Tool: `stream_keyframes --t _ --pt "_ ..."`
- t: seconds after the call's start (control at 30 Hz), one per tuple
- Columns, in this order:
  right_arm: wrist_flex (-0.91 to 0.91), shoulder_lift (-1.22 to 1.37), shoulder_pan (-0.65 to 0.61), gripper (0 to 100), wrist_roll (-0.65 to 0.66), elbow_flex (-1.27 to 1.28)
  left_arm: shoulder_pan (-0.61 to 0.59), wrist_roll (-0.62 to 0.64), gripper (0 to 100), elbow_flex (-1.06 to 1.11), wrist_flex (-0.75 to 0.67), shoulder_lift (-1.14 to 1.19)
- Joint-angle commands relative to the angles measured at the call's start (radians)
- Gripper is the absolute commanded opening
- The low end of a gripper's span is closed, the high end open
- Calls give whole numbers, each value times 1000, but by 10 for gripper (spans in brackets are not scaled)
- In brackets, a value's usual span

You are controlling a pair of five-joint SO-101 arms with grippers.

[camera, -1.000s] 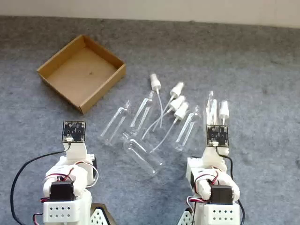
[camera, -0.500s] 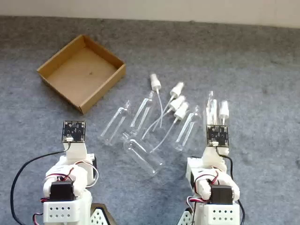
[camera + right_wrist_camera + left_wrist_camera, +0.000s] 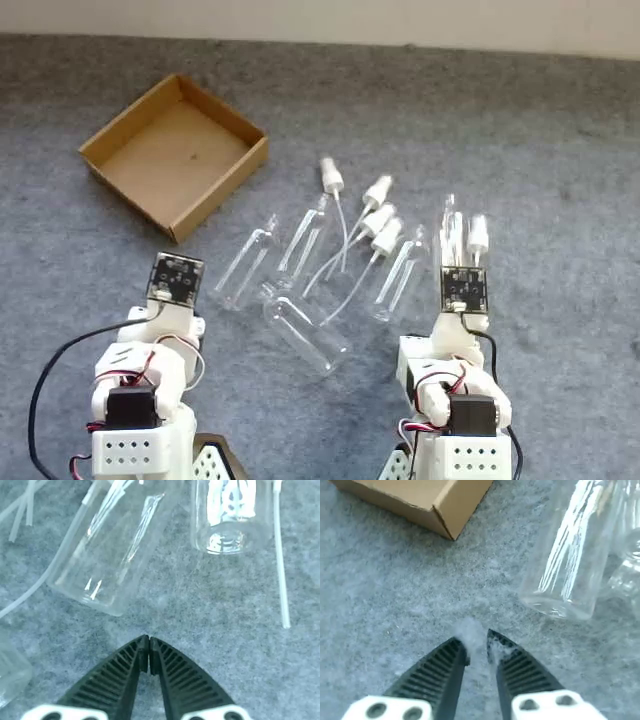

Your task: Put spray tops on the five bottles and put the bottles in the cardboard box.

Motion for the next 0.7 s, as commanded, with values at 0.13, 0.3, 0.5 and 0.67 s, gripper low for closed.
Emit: stream_keyframes --t 0.13,0.3,0.5,0.67 --pt "2 -13 -5 5 -9 147 -2 -221 5 -237 -18 -5" --pt "2 -13 -5 5 -9 147 -8 -379 5 -400 112 -1" --pt "2 -13 -5 5 -9 147 -8 -402 5 -576 183 229" --pt "2 -13 -5 5 -9 147 -1 -396 5 -803 247 613"
